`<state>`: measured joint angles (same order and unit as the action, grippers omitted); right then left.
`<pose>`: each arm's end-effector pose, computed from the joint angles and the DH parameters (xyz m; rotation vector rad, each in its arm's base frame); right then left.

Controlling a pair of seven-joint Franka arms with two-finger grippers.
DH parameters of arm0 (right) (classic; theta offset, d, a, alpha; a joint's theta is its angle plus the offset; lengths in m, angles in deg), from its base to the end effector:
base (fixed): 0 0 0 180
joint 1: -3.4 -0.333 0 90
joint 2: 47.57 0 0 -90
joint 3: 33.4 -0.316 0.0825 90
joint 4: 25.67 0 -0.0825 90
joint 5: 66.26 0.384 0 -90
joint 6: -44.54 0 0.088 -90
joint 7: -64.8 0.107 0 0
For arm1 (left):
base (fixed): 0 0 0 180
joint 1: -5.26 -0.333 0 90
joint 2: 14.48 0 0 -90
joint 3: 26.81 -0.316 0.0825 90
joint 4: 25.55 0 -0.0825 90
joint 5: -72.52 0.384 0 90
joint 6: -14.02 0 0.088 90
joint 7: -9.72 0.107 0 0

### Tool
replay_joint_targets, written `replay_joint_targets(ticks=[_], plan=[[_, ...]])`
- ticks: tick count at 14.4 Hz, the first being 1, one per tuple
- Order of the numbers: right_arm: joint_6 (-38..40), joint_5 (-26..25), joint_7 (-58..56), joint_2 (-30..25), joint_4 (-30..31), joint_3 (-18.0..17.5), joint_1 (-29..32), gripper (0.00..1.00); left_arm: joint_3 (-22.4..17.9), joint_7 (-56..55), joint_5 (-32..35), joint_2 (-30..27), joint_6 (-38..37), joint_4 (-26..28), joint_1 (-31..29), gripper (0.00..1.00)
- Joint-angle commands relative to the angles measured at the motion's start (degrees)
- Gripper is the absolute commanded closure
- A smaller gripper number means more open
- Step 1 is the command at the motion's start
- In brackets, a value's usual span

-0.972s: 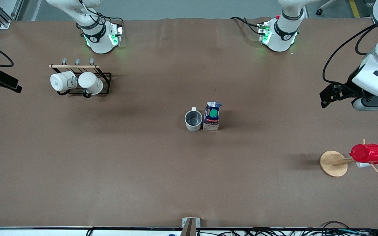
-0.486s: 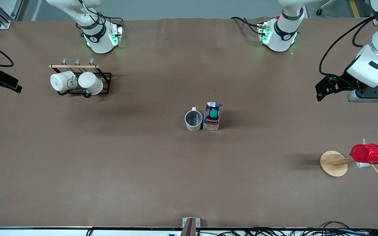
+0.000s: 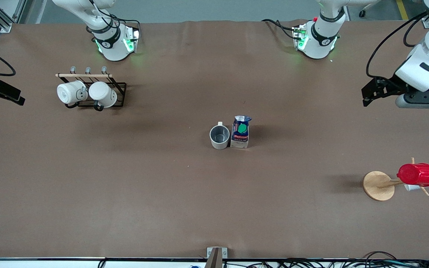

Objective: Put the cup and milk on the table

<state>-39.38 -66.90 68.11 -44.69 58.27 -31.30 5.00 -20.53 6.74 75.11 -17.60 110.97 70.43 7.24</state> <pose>0.5584 -0.0368 0.6368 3.1219 -0.1926 -0.0792 0.5430 -0.0761 0.6157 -3.0920 0.1487 -0.1172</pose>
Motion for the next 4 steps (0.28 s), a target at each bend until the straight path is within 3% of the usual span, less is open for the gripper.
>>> replay_joint_targets(ticks=[1, 4], plan=[[-0.19, 0.46, -0.15, -1.92, 2.1, 0.1, 0.07, 0.0, -0.57, 2.19, -1.18, -1.36, -0.27, 0.09, -0.65, 0.0], [-0.19, 0.46, -0.15, -1.92, 2.1, 0.1, 0.07, 0.0, -0.57, 2.02, -1.18, -0.22, -1.41, -1.84, -0.48, 0.0]])
